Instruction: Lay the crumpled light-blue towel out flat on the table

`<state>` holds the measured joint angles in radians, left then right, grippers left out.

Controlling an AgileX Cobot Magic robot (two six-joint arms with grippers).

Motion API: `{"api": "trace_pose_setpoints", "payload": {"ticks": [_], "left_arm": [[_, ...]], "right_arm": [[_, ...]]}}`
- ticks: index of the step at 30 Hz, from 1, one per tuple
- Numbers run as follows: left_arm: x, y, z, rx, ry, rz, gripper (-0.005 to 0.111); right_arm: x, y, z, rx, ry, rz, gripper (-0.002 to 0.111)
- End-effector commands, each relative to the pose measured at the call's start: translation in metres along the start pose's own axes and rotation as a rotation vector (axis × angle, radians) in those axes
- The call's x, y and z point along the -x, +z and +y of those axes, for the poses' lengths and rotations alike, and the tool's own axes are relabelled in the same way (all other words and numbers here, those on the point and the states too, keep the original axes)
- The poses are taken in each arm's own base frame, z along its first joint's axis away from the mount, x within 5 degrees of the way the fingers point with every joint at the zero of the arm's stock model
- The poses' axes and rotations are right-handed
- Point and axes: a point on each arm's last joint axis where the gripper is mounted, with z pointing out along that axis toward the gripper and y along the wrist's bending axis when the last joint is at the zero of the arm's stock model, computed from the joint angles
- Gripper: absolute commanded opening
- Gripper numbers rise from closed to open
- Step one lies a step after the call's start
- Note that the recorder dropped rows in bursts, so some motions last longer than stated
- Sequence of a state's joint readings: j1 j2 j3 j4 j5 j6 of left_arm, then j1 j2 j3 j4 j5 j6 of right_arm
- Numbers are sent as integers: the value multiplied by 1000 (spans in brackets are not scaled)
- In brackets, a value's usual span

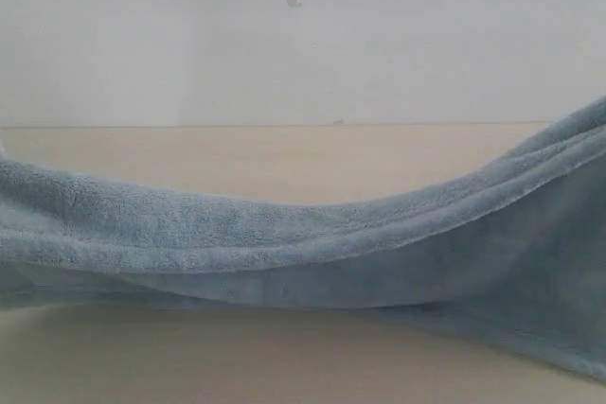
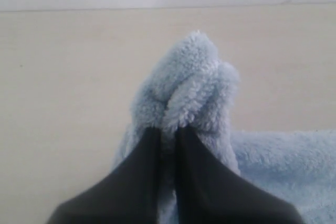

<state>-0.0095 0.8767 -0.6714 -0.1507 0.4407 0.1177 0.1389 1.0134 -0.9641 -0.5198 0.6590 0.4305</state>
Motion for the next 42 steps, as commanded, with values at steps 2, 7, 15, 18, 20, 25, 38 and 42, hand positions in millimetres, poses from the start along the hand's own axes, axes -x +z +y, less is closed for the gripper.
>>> {"api": "trace_pose_setpoints", "payload": {"ticks": [2, 7, 15, 18, 20, 25, 38, 42], "left_arm": [[-1, -8, -3, -21, -45, -11, 4], [3, -9, -3, -30, -74, -50, 4], [9, 15, 1, 0, -63, -82, 4], [6, 28, 1, -14, -133, -36, 4], [5, 30, -1, -31, -185, -28, 4], [4, 31, -1, -34, -94, -16, 4], [20, 42, 5, 16, -163, -196, 4], [50, 40, 12, 51, -263, -416, 4]], "right_arm": [[-27, 12, 3, -2, -27, 85, 0], [-35, 20, 13, 74, -5, 30, 0], [-36, 23, 17, 105, -6, -12, 0], [-36, 23, 17, 104, 3, -10, 0], [-37, 23, 16, 99, 3, 3, 0], [-32, 23, 19, 127, 32, -50, 0], [-32, 65, 38, 190, 40, -28, 0], [13, 60, 44, 266, 48, -255, 0]]}}
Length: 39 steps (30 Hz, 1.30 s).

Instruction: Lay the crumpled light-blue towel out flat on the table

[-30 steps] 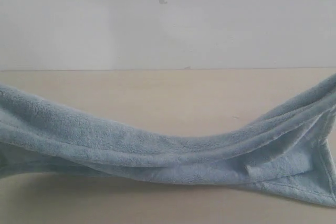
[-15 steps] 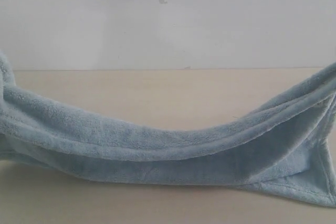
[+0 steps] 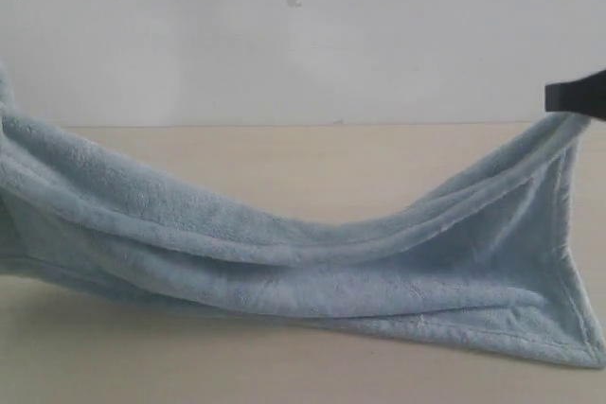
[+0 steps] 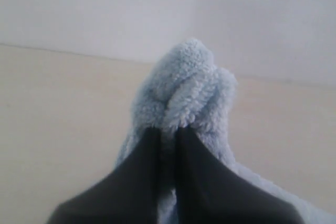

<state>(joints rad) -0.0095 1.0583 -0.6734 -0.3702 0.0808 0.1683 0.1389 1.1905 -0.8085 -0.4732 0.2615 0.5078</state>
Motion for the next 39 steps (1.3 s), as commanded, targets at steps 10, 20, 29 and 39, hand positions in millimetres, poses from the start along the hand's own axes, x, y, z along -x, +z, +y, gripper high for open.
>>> {"api": "trace_pose_setpoints", "payload": {"ticks": [10, 20, 29, 39], "left_arm": [[59, 1, -13, -27, 68, -114, 4], [-36, 21, -2, -38, 128, 531, 4], [-55, 7, -2, -81, 156, 775, 4], [-64, -5, 8, -16, 261, 953, 4]], "right_arm": [[93, -37, -4, -44, -18, -226, 0], [-42, 7, -9, -111, -47, 384, 0], [-72, -2, -4, -28, -77, 636, 0], [-91, -9, -7, -26, -151, 785, 0]]}}
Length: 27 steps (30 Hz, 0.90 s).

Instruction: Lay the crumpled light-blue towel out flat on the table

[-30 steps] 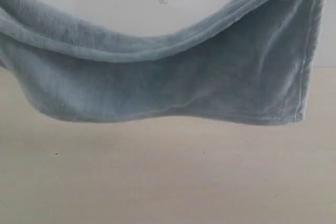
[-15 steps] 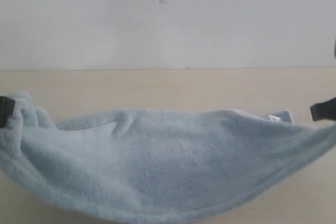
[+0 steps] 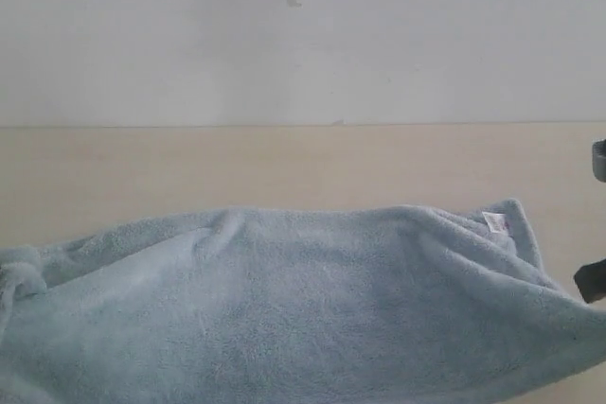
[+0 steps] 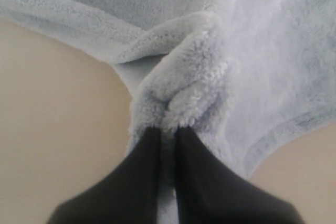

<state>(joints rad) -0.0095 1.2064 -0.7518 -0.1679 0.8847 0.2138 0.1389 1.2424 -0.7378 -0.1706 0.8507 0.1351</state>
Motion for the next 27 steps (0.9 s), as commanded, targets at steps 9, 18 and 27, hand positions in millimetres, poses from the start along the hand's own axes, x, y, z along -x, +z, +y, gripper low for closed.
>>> {"api": "trace_pose_setpoints", "payload": {"ticks": [9, 18, 27], "left_arm": [[-13, -2, 7, 82, 11, 127, 4], [-12, -2, 7, 82, 11, 123, 8], [-12, -2, 7, 79, 4, 124, 53]], "right_arm": [[-19, 13, 1, 3, -54, 53, 0], [-17, 13, 2, 6, -64, 41, 43], [-5, 10, 3, 17, -58, -70, 50]]}}
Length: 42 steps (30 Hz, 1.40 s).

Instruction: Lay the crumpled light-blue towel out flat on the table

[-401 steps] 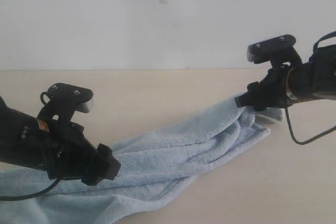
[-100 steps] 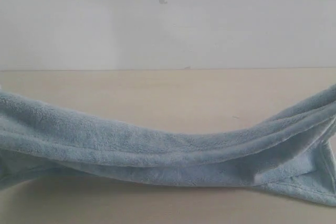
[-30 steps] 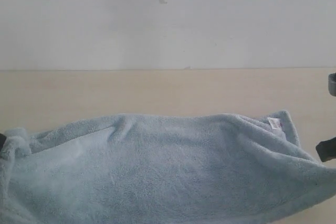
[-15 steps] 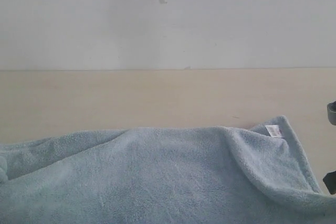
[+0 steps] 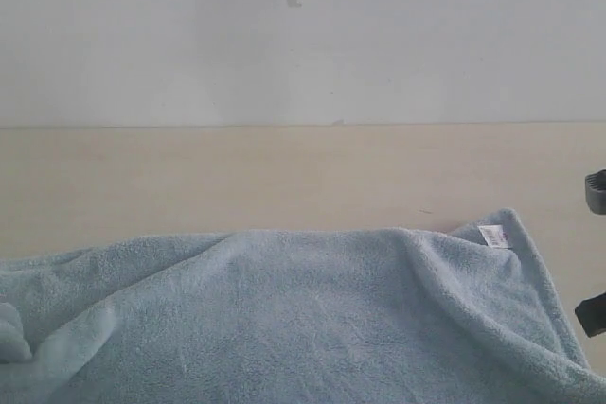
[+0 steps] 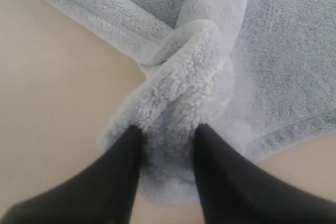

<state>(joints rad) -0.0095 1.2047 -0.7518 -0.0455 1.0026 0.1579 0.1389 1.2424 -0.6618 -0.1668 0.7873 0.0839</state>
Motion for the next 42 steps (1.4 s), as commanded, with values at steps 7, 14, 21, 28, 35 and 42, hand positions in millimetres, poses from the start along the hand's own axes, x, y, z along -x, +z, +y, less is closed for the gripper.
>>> {"api": "trace_pose_setpoints", "payload": {"ticks": [7, 14, 21, 28, 35, 42], "left_arm": [[12, -2, 5, 57, -2, -142, 68], [58, -5, 26, 233, -95, -573, 46], [93, 71, 45, 223, -177, -284, 36], [104, 96, 68, 281, -217, -150, 78], [101, 136, 93, 237, -344, -124, 78], [109, 135, 93, 220, -332, -212, 71]], "right_arm": [[51, -20, -3, 18, 125, -314, 50], [111, 12, -3, 7, 113, -251, 50], [164, 77, -22, 9, 224, -141, 50], [167, 114, -35, 210, 262, -38, 50], [166, 135, -33, 205, 219, -35, 50], [165, 140, -33, 207, 202, -26, 50]]}}
